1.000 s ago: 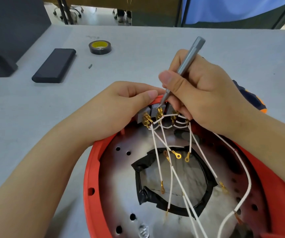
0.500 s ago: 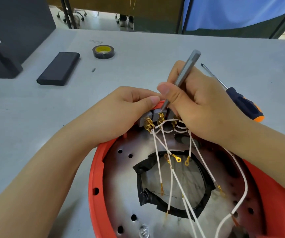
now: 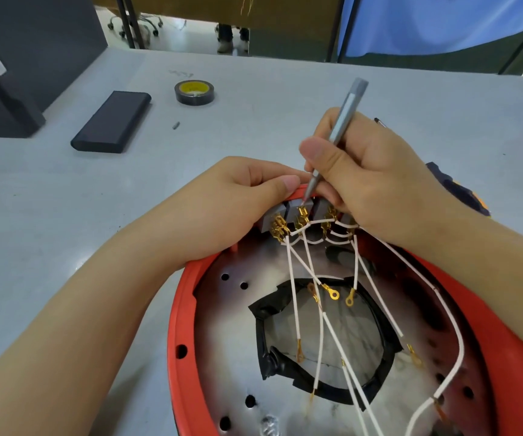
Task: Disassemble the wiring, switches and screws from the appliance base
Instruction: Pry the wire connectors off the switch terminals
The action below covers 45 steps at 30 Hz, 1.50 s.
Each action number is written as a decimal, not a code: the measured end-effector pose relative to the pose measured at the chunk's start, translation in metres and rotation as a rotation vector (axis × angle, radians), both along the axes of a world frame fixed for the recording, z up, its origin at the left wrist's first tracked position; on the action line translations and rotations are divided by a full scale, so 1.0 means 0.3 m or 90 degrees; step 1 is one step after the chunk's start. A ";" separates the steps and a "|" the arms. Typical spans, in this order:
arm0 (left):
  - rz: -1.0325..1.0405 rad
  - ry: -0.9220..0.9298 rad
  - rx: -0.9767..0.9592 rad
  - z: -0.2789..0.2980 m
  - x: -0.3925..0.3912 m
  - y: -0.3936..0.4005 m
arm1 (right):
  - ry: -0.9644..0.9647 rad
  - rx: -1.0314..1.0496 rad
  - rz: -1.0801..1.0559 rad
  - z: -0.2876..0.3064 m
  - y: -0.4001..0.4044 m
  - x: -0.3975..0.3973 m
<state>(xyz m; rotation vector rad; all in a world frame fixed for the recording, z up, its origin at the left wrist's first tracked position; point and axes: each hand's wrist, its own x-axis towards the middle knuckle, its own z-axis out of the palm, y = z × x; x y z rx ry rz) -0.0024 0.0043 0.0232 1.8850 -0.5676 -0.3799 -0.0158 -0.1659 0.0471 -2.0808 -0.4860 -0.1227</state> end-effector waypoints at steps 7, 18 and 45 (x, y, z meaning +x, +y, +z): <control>-0.005 -0.004 0.010 -0.001 -0.001 0.001 | -0.078 -0.058 0.010 -0.003 0.000 -0.022; -0.001 -0.003 0.005 -0.003 0.000 0.005 | 0.083 -0.029 0.015 0.029 0.014 0.023; 0.011 -0.001 0.010 -0.009 0.004 0.006 | 0.048 0.019 -0.012 0.004 -0.008 -0.023</control>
